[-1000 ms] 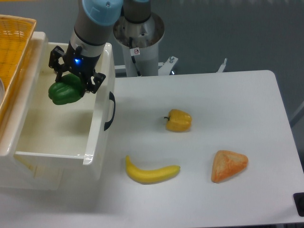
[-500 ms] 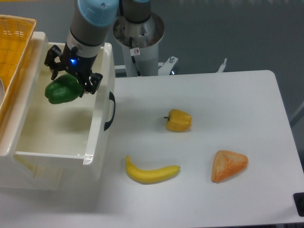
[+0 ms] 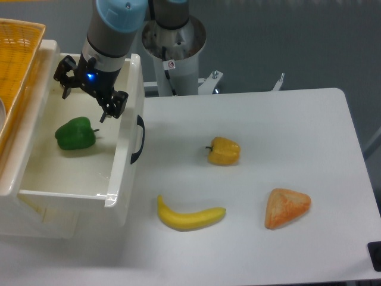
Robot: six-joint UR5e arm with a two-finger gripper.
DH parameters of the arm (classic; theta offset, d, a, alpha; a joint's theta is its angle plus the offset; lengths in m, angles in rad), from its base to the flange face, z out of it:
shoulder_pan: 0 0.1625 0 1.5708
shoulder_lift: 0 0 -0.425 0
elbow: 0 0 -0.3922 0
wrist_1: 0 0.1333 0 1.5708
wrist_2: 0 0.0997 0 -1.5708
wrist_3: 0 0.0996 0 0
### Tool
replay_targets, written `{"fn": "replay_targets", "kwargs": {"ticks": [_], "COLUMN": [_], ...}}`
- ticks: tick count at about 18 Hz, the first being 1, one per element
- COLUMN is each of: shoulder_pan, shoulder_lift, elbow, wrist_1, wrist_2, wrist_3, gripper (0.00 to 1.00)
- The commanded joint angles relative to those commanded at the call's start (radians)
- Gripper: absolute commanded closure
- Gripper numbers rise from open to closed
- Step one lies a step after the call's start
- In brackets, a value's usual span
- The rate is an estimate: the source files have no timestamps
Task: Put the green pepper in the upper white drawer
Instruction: 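Raise the open gripper up out of the drawer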
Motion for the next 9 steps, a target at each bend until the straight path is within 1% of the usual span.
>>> {"fn": "replay_targets", "kwargs": {"ticks": [2,7,9], "shoulder_pan": [0.015,0.101,0.120], "shoulder_lift": [0.002,0.002,0.002], "elbow": [0.006,0.054,0.054], "wrist_1": [0.003,0.000,0.002], "wrist_2": [0.002,0.005,0.006], "wrist_3": [0.015,0.109,0.118], "gripper": [0.00,0.00,0.00]}}
